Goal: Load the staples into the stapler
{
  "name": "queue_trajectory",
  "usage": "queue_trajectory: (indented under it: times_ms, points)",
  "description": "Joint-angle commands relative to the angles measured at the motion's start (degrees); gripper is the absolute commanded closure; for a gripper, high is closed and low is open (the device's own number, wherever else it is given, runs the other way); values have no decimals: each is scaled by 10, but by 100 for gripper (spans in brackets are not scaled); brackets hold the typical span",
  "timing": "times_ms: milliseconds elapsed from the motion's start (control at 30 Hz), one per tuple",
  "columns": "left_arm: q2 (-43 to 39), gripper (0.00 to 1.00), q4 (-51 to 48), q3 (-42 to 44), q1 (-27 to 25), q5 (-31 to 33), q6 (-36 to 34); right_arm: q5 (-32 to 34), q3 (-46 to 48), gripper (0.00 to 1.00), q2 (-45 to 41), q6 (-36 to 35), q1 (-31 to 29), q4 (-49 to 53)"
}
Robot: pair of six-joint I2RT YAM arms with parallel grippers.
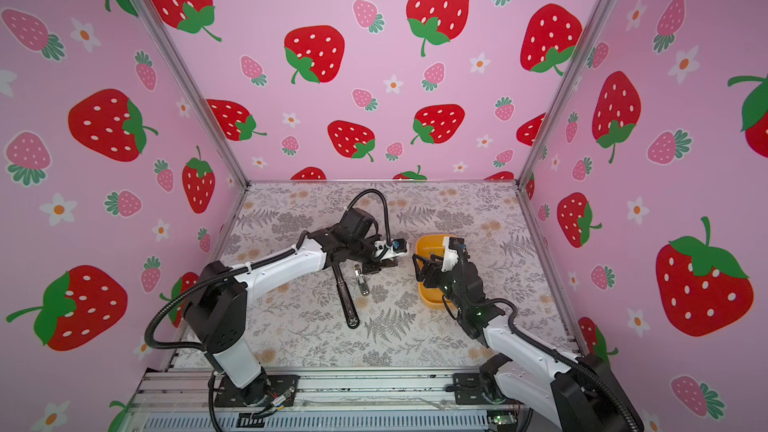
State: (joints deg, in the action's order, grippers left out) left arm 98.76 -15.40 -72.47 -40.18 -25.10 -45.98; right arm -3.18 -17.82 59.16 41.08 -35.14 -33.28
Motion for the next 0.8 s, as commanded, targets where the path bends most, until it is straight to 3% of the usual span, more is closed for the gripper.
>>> queue_trajectory:
  times_ms: [0,267,767]
  points:
    - [-24,100,59,34,-2,-25,5,-59,-3,31,10,44,-4,-52]
    - [-42,100,72,45,-3,-41,12,-92,-16,33,51,57,-21,-85]
    - [-64,100,72,54,-4,-87,5,-91,-47,39,139,54,-43,-102]
